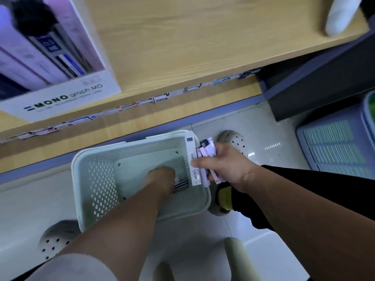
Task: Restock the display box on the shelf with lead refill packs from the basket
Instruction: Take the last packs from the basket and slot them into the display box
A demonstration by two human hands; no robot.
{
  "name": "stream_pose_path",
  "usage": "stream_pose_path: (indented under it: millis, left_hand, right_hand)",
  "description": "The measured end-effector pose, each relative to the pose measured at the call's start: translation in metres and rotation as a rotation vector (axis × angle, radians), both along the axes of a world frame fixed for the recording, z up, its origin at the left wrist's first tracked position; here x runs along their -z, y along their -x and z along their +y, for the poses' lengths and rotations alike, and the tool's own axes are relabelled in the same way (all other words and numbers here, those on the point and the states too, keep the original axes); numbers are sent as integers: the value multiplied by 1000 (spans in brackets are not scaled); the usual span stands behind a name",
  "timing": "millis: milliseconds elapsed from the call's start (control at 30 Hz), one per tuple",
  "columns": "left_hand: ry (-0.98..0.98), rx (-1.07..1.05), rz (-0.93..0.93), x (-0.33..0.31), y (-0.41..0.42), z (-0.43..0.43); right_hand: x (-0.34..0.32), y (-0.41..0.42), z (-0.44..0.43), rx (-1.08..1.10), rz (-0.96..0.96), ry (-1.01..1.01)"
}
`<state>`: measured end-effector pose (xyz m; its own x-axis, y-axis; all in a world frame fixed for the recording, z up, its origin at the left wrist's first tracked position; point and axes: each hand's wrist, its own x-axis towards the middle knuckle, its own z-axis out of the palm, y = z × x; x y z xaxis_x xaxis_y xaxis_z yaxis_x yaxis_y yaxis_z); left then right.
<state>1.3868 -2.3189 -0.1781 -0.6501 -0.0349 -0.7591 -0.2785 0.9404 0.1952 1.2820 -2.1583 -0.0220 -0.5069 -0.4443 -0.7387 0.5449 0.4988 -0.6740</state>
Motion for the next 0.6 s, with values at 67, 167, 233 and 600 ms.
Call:
stream_pose_path:
  millis: [67, 167, 233, 600]
  left_hand:
    - [10, 52, 13, 5, 0, -2]
    - [11, 118, 83, 7, -4, -2]
    - [-28, 132, 133, 7, -9, -5]
    - [-62, 140, 72, 19, -17, -10]
  right_hand:
    - [-1, -1, 1, -7, 8, -6]
    - [0, 0, 1, -10, 19, -16]
    - [-1, -1, -1, -31, 35, -24]
    - [0, -4, 2, 6, 24, -4]
